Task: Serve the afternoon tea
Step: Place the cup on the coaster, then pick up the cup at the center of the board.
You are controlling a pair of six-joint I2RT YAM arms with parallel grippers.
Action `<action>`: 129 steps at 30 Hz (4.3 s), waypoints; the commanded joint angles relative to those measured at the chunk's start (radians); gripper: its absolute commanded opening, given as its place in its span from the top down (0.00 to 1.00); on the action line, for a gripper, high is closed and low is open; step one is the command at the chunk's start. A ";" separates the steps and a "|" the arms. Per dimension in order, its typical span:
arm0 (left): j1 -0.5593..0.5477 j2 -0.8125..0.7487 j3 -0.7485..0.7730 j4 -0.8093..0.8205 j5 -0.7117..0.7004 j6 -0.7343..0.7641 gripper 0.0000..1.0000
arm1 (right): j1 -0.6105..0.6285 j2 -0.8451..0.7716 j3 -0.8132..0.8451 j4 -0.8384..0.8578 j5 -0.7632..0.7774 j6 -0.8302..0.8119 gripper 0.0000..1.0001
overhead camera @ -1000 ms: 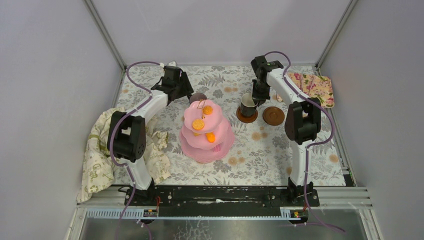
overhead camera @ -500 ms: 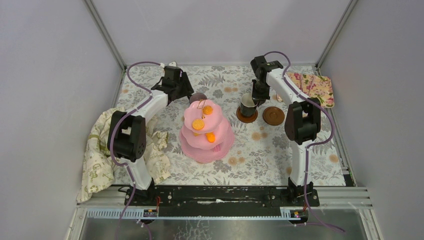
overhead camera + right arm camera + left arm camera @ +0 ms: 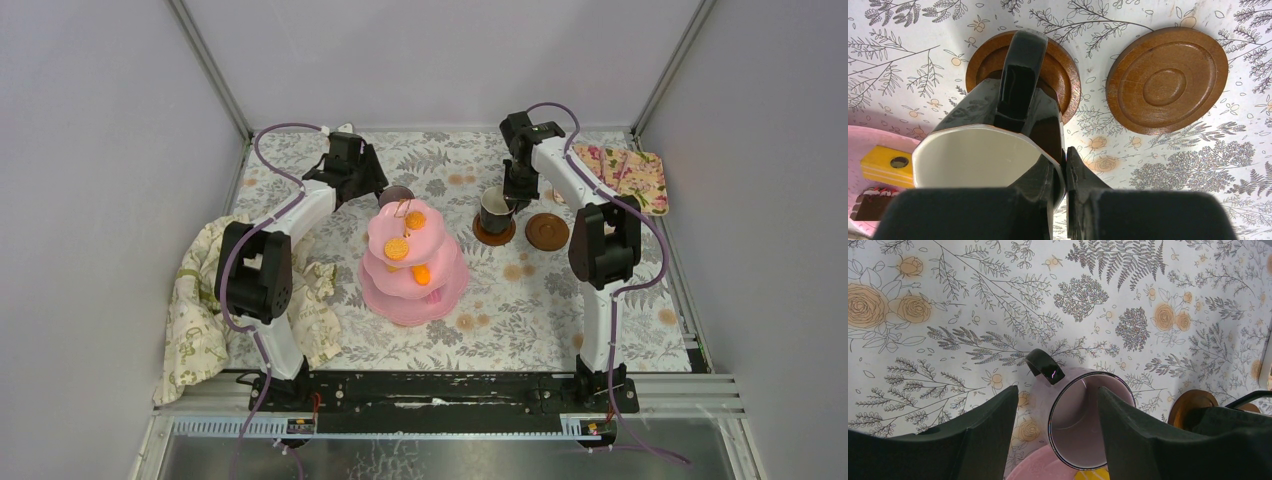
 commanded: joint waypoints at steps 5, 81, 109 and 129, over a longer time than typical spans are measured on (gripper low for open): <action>-0.002 0.018 0.014 0.016 0.004 0.020 0.34 | 0.018 -0.081 0.009 -0.017 0.008 -0.013 1.00; -0.053 0.167 0.054 -0.072 -0.055 0.087 0.95 | 0.016 -0.379 -0.127 0.202 0.012 -0.032 0.43; 0.027 -0.081 0.171 -0.112 -0.316 0.055 1.00 | 0.020 -0.576 -0.381 0.389 0.013 0.013 0.43; -0.245 -0.381 0.331 -0.110 -0.501 0.129 1.00 | 0.099 -0.949 -0.653 0.622 0.212 0.014 0.45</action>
